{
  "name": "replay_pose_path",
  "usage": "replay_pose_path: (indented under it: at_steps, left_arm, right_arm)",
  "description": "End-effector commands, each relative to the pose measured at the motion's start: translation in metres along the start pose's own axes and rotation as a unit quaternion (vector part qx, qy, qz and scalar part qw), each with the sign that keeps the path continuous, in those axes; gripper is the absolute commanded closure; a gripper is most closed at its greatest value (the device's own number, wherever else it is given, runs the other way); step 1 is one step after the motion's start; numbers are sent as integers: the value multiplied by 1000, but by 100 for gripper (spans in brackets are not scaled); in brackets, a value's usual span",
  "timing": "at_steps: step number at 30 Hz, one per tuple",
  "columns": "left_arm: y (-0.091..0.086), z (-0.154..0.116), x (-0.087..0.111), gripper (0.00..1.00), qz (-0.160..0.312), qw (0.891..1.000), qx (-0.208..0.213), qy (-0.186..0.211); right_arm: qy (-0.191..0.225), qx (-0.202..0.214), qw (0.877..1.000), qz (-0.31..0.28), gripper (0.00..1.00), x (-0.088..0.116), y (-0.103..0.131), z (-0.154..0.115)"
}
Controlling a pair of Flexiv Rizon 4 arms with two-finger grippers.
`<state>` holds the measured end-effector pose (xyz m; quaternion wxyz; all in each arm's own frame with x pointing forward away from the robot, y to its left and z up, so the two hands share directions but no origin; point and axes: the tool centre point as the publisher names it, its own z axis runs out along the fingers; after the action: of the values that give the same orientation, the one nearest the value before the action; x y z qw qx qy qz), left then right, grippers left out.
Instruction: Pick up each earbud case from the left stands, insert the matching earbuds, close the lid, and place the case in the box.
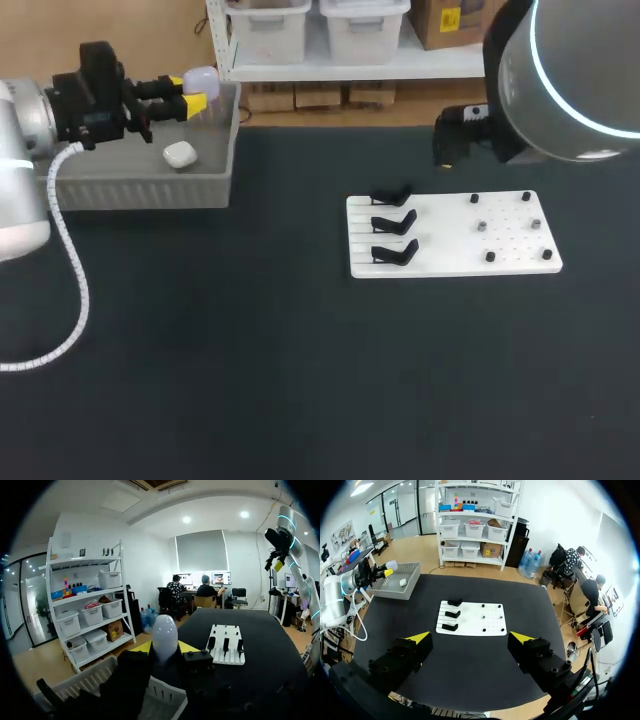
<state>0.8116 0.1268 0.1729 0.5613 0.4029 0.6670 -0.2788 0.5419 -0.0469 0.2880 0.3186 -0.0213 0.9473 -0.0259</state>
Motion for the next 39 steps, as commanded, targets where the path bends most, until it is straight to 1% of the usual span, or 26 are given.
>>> replay_pose_path:
  at_steps: [1,4,8,12,14,15,16,22,25,39]
  left_arm:
    - [42,5,13,100,-6,1000,-1,2]
    - [63,-8,21,100,-13,1000,-25,12]
    - [94,-30,29,100,-11,998,-52,24]
    - [106,-37,32,100,-12,998,-60,29]
    - [108,-37,33,100,-12,998,-60,34]
    - [109,-37,34,68,-12,998,-59,36]
    - [110,-37,34,0,-12,997,-57,40]
    - [111,-36,36,0,-9,998,-46,39]
    - [110,-42,34,0,-8,998,-47,39]
    - [110,-42,34,0,-8,998,-47,39]
  right_arm:
    - [-1,0,1000,0,0,0,0,0]
    - [-1,0,1000,0,0,0,0,0]
    - [-1,0,1000,0,0,0,0,0]
    - [-1,0,1000,0,0,0,0,0]
    - [-1,0,1000,0,0,0,0,0]
    - [-1,0,1000,0,0,0,0,0]
    - [-1,0,1000,0,0,0,0,0]
    - [-1,0,1000,0,0,0,0,0]
    - [-1,0,1000,0,0,0,0,0]
    - [-1,0,1000,0,0,0,0,0]
